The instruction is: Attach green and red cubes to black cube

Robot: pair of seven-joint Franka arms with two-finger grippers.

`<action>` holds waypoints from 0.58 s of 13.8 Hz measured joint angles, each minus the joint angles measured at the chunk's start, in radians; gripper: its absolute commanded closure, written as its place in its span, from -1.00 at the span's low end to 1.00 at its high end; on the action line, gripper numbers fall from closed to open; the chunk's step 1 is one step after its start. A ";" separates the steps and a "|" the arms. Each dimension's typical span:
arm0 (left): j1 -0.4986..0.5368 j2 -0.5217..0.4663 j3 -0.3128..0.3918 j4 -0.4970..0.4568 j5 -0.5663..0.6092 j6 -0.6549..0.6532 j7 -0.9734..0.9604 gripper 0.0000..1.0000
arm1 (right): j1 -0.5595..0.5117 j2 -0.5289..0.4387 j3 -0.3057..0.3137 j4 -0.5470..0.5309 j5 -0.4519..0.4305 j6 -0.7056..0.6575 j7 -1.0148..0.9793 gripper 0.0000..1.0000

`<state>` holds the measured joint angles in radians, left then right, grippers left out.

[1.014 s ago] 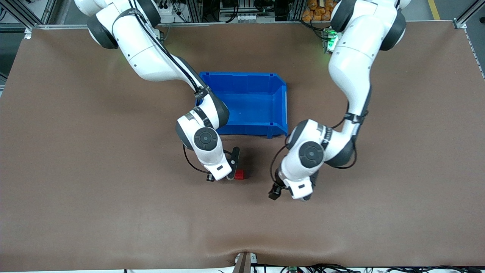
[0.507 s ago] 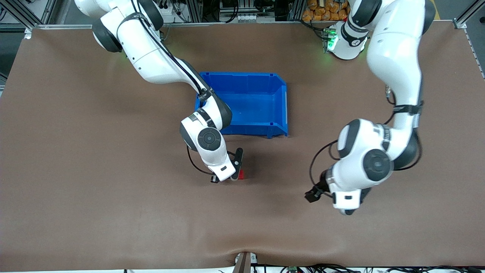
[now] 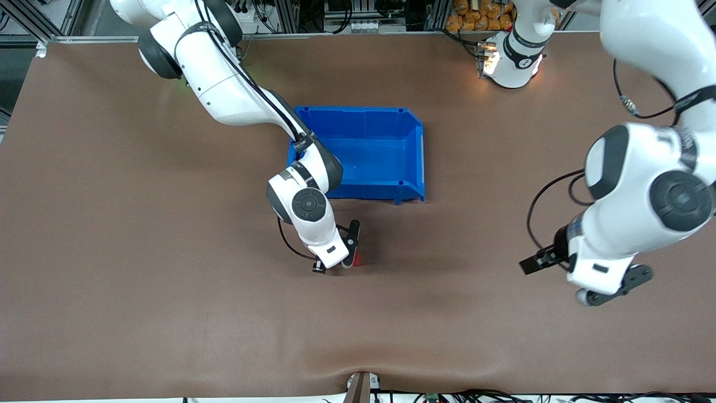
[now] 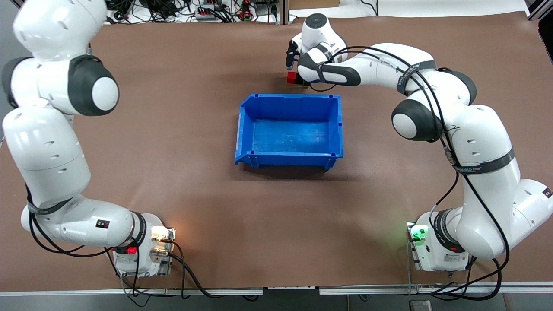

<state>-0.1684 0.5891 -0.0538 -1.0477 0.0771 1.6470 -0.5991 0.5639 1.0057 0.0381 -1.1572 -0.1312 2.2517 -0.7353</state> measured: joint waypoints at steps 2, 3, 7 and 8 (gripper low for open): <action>0.040 -0.062 0.000 0.001 0.002 -0.050 0.100 -1.00 | 0.000 0.001 -0.001 0.000 0.000 0.001 0.000 -1.00; 0.064 -0.093 0.000 0.001 0.002 -0.078 0.142 -1.00 | 0.001 0.001 -0.002 0.001 -0.001 0.001 0.000 -1.00; 0.157 -0.174 -0.003 -0.002 -0.030 -0.136 0.183 -1.00 | -0.001 -0.007 -0.009 0.014 0.000 -0.003 0.002 -1.00; 0.166 -0.185 -0.003 -0.002 -0.034 -0.143 0.187 -1.00 | -0.005 -0.011 -0.012 0.013 0.000 -0.011 0.006 -1.00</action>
<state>-0.0023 0.4043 -0.0572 -1.0495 0.0433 1.5040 -0.4122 0.5592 0.9943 0.0264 -1.1443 -0.1314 2.2409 -0.7293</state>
